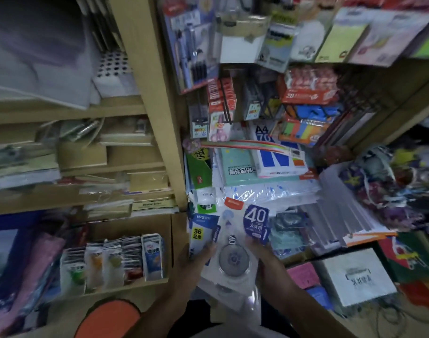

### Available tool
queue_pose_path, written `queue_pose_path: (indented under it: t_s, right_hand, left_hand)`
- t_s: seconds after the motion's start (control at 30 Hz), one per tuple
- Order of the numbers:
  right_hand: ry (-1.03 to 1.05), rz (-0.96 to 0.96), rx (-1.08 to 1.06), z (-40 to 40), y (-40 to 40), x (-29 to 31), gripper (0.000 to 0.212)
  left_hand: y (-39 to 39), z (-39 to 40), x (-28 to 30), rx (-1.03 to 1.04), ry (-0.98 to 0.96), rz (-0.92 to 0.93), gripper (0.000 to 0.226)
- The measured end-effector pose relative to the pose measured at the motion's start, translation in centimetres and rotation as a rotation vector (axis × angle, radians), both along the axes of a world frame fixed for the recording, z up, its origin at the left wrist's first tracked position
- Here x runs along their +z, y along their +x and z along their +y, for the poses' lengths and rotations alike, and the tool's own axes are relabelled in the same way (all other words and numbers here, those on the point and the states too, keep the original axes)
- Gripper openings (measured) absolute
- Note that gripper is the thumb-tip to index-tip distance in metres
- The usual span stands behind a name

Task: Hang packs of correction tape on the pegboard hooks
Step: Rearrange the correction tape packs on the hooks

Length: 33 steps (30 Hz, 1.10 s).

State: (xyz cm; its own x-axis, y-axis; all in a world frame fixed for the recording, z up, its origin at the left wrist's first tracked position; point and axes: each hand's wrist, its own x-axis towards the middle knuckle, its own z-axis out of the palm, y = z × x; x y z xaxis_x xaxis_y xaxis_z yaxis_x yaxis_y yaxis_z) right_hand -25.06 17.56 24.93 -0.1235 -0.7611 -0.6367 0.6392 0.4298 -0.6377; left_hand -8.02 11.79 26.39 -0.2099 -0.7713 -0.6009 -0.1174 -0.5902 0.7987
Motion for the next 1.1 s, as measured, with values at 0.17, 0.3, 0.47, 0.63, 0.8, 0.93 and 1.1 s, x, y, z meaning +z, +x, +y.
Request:
queue_pose_path:
  t_s: [0.17,0.3,0.47,0.63,0.8,0.93,1.1]
  right_hand:
    - [0.033,0.100,0.074,1.6,0.6,1.7,0.040]
    - [-0.026,0.196,0.077,3.1,0.9,2.3,0.037]
    - [-0.077,0.380,0.084,3.0,0.9,2.9,0.080]
    - [-0.164,0.390,-0.026,-1.4,-0.8,7.6,0.060]
    - [-0.304,0.550,-0.091,-6.1,-1.7,15.2,0.059]
    - [-0.390,0.532,-0.060,-8.0,-3.2,19.3,0.041]
    - [-0.484,0.438,-0.096,-8.5,-5.0,22.3,0.039]
  left_hand:
    - [0.7,2.3,1.4,-0.059,-0.053,0.116,0.052]
    - [1.0,3.8,2.4,-0.072,-0.051,0.190,0.064]
    - [0.1,4.2,3.6,-0.007,-0.092,0.192,0.061]
    - [-1.7,0.4,6.4,0.092,-0.084,0.243,0.045]
    - [-3.3,-3.7,11.8,0.183,-0.181,0.350,0.083]
    - [-3.9,-5.4,15.1,0.203,-0.223,0.465,0.076]
    - [-4.1,-6.2,17.5,0.117,-0.137,0.583,0.097]
